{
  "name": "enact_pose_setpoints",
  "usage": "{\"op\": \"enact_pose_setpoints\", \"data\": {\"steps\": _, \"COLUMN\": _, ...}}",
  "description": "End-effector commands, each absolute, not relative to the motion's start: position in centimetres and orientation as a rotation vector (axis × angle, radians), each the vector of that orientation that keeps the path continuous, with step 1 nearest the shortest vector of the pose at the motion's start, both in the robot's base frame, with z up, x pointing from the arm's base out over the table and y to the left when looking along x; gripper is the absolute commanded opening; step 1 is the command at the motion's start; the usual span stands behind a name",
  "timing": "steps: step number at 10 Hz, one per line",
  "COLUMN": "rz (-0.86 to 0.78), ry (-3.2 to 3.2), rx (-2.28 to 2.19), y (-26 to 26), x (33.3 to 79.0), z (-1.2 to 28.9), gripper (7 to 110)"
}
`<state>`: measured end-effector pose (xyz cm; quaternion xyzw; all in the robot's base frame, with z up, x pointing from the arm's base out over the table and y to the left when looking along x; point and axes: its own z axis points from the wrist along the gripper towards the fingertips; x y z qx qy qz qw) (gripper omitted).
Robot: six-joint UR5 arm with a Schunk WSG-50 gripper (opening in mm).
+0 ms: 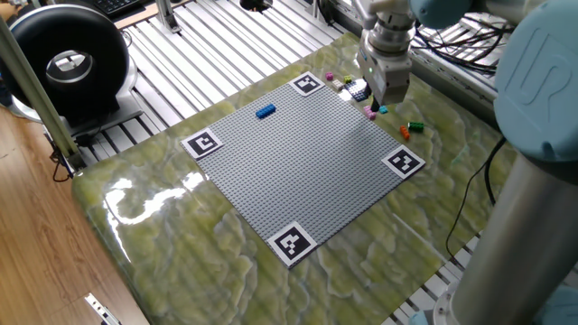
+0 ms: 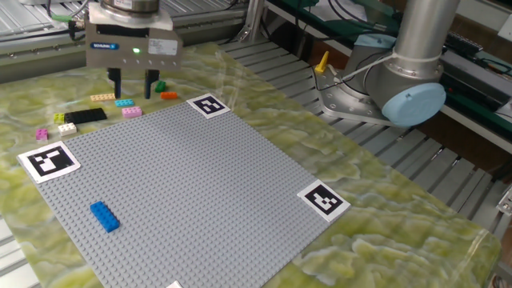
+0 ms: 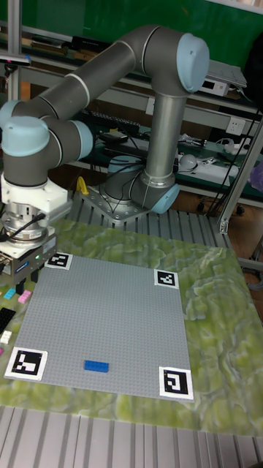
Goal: Stack small Lego blocks one on top of the other
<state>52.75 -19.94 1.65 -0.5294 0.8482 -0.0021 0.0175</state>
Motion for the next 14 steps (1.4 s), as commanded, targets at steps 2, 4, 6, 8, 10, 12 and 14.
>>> {"op": "enact_pose_setpoints", "data": {"steps": 2, "rz": 0.010, "ry": 2.601, "rx": -1.725, "y": -19.8, "x": 52.0, "z": 0.4, "gripper": 44}}
{"op": "enact_pose_setpoints", "data": {"steps": 4, "rz": 0.035, "ry": 2.570, "rx": -1.761, "y": -19.9, "x": 52.5, "z": 0.8, "gripper": 44}}
{"op": "enact_pose_setpoints", "data": {"steps": 6, "rz": 0.041, "ry": 2.568, "rx": -1.772, "y": -20.3, "x": 52.8, "z": 0.7, "gripper": 44}}
{"op": "enact_pose_setpoints", "data": {"steps": 8, "rz": 0.041, "ry": 2.570, "rx": -1.770, "y": -20.3, "x": 52.9, "z": 0.2, "gripper": 44}}
{"op": "enact_pose_setpoints", "data": {"steps": 10, "rz": 0.034, "ry": 2.566, "rx": -1.774, "y": -20.4, "x": 52.9, "z": 0.1, "gripper": 66}}
{"op": "enact_pose_setpoints", "data": {"steps": 12, "rz": 0.010, "ry": 2.570, "rx": -1.758, "y": -20.6, "x": 53.3, "z": -0.1, "gripper": 66}}
{"op": "enact_pose_setpoints", "data": {"steps": 14, "rz": 0.017, "ry": 2.567, "rx": -1.754, "y": -20.5, "x": 53.2, "z": -0.5, "gripper": 66}}
